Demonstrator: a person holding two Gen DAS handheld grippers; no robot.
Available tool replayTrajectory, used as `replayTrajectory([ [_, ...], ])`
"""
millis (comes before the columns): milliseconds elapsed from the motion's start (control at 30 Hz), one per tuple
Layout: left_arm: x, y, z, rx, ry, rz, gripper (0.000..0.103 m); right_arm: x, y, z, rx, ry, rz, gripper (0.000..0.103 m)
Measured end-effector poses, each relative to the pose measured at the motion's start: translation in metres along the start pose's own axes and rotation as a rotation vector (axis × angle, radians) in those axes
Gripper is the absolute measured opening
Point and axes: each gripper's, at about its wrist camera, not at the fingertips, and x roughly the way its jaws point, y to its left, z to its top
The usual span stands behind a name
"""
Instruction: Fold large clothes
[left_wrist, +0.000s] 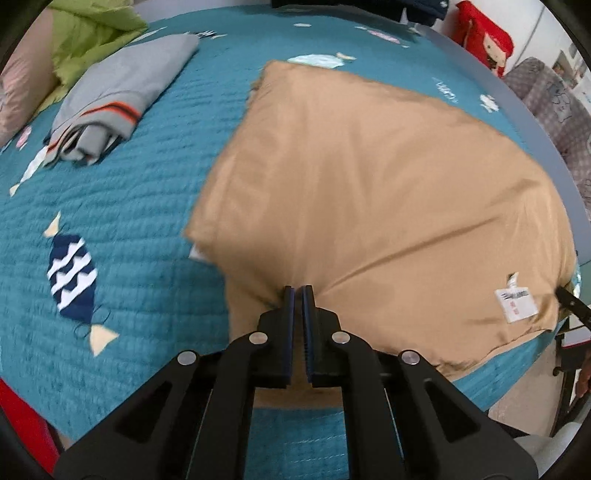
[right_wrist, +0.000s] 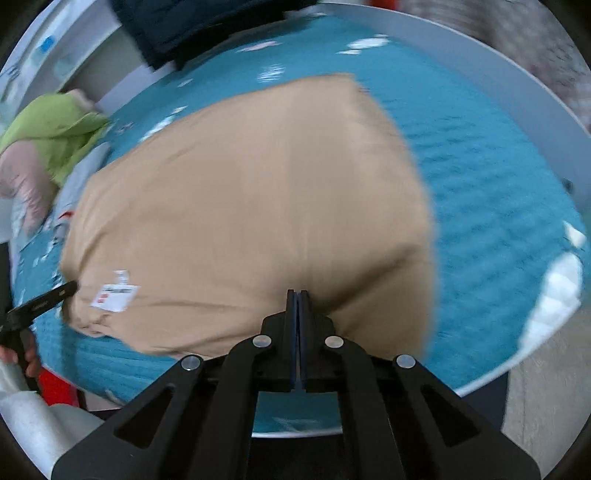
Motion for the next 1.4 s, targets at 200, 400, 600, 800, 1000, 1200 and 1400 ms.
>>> replayTrajectory([
  [200, 0.008, 0.0, -0.005, 0.006, -0.005, 0.032, 0.006, 0.004, -0.017, -0.009, 0.097, -0.006, 0.019, 0.001],
  [400, 0.011, -0.006, -0.003, 0.029, -0.017, 0.056, 0.006, 0.004, -0.001, -0.001, 0.044, 0.002, -0.024, 0.003],
  [600, 0.006, -0.007, -0.007, 0.037, -0.028, 0.068, 0.006, -0.016, -0.013, 0.004, 0.077, -0.017, -0.007, 0.005],
  [800, -0.022, -0.012, -0.005, 0.075, -0.104, 0.094, 0.007, -0.05, -0.021, 0.017, 0.108, -0.135, -0.012, 0.007],
  [1000, -0.047, -0.001, 0.019, 0.031, -0.177, 0.051, 0.018, -0.042, -0.024, 0.043, 0.148, -0.132, -0.032, 0.044],
  [1200, -0.031, 0.037, 0.046, -0.124, -0.135, 0.07, 0.029, -0.022, -0.037, 0.04, 0.221, -0.102, -0.022, 0.053],
  [1400, -0.004, 0.053, 0.049, -0.25, -0.054, -0.04, 0.016, -0.012, -0.021, 0.039, 0.205, -0.12, -0.02, 0.024],
])
